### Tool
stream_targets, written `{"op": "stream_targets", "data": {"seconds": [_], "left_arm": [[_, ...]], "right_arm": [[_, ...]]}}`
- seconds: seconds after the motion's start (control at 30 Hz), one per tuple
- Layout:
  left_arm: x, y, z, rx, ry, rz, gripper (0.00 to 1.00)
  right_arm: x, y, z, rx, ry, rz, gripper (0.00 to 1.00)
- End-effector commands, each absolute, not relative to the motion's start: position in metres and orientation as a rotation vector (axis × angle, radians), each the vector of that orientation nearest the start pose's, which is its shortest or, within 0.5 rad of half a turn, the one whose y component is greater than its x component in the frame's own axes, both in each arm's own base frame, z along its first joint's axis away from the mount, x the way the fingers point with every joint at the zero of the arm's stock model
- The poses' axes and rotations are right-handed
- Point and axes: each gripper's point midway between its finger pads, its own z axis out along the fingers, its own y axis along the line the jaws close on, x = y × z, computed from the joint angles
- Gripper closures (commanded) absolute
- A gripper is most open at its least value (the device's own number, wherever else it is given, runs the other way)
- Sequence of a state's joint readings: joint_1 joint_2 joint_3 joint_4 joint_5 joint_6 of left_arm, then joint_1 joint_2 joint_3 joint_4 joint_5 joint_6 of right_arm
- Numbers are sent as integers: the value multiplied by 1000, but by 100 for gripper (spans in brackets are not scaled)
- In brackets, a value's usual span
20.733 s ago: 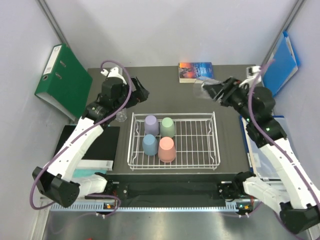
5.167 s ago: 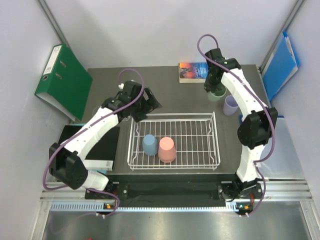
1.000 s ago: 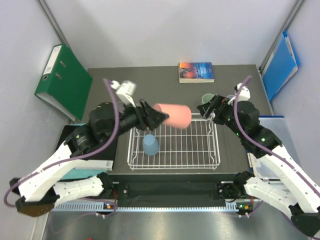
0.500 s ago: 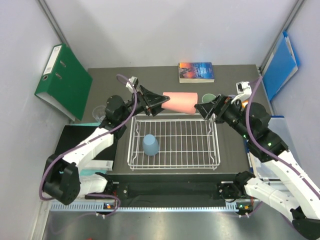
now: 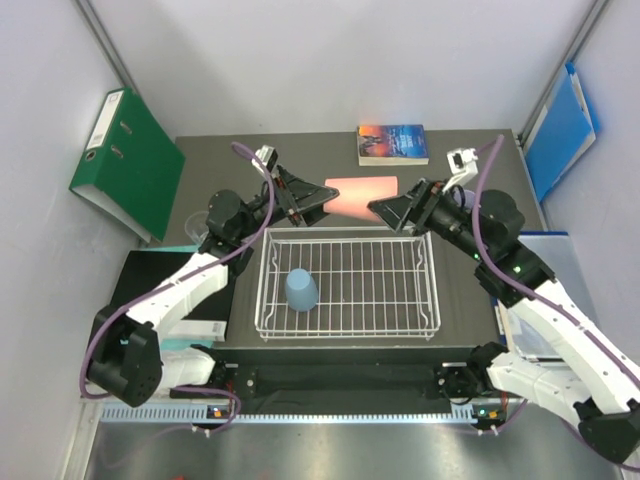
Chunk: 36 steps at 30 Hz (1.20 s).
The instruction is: Unload the cups from the dish rack
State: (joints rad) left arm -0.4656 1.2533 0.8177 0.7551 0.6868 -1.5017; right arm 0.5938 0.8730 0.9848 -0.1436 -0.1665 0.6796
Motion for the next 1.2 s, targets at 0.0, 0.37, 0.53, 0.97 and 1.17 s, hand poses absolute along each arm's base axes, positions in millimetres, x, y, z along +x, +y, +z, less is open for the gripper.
{"op": "stream_targets", "data": {"seconds": [0.0, 0.37, 0.53, 0.97, 1.17], "left_arm": [[239, -293, 398, 42, 1567, -2062, 100], [260, -297, 371, -20, 1739, -1885, 21], [291, -277, 329, -199, 1954, -1526, 1], [293, -252, 245, -385, 2260, -1206, 2], [290, -242, 236, -401, 2288, -1124, 2]], "right_arm": [[241, 254, 389, -142, 1648, 1212, 25], [254, 243, 371, -91, 1737, 1078, 100], [288, 179, 382, 57, 1810, 752, 100], [405, 181, 345, 87, 2159, 400, 100], [407, 246, 304, -101, 2293, 384, 100]]}}
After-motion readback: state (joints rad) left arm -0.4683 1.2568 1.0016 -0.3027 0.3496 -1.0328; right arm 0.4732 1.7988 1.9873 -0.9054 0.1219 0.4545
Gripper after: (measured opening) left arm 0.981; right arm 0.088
